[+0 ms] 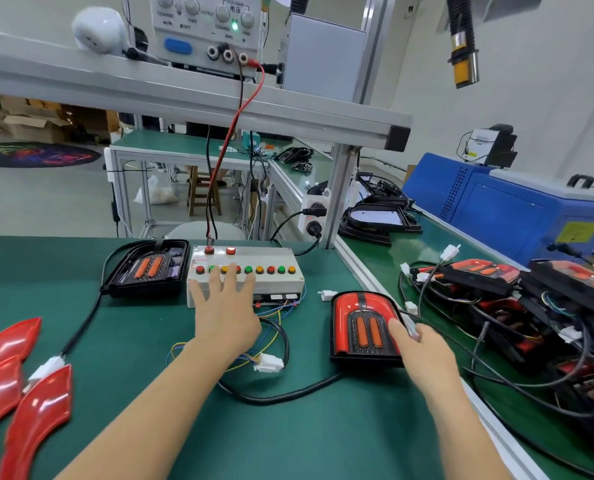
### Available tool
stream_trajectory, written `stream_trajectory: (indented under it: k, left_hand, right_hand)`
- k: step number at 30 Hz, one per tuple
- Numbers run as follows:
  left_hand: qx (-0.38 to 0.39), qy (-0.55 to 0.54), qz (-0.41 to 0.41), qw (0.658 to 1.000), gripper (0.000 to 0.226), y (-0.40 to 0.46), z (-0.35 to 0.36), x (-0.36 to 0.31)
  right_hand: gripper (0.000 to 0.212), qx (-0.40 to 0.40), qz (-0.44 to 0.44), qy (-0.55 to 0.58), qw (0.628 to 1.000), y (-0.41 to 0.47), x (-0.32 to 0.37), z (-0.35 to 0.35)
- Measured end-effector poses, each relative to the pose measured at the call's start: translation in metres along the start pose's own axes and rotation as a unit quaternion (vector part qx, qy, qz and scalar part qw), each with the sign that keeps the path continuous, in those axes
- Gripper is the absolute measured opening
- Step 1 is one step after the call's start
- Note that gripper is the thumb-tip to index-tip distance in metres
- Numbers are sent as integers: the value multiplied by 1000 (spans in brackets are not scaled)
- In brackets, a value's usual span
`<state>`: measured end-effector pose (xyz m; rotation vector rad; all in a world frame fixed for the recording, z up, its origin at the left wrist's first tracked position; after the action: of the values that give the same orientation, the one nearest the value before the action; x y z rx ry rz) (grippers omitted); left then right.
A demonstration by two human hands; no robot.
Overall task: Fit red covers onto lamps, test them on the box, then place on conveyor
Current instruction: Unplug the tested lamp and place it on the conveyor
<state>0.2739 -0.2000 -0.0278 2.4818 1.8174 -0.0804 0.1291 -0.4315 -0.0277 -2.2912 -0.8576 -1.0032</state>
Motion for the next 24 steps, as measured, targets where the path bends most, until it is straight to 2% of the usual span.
stream_trajectory:
  k: [3,8,13,18,24]
  left_hand:
    - [14,-1,6,1000,71,0,3,0]
    - [26,-9,10,1000,74,-2,10,2]
    - [22,-13,6,1000,76,-1,15,3]
    - [14,-15,12,1000,80,1,16,0]
    - [23,-33,-4,999,84,-1,16,-3]
  right_hand:
    - [31,100,67,238,964,9,-1,9]
    - [9,130,63,349,926,16,0,19]
    - [13,158,10,504,849,8,13,36]
    - [17,162,-61,544,821,2,25,55]
    - [19,147,-46,538,829,6,13,62]
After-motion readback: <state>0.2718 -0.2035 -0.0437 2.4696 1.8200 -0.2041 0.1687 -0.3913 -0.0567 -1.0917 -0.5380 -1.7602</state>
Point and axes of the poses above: each hand's wrist, its own y-axis towards the middle knuckle, its own z-axis out of the palm, x = y × z, the point moved 2 cm from there along y, towards the middle knuckle, and after that the axes turned 8 degrees about x, right-handed, at the moved point
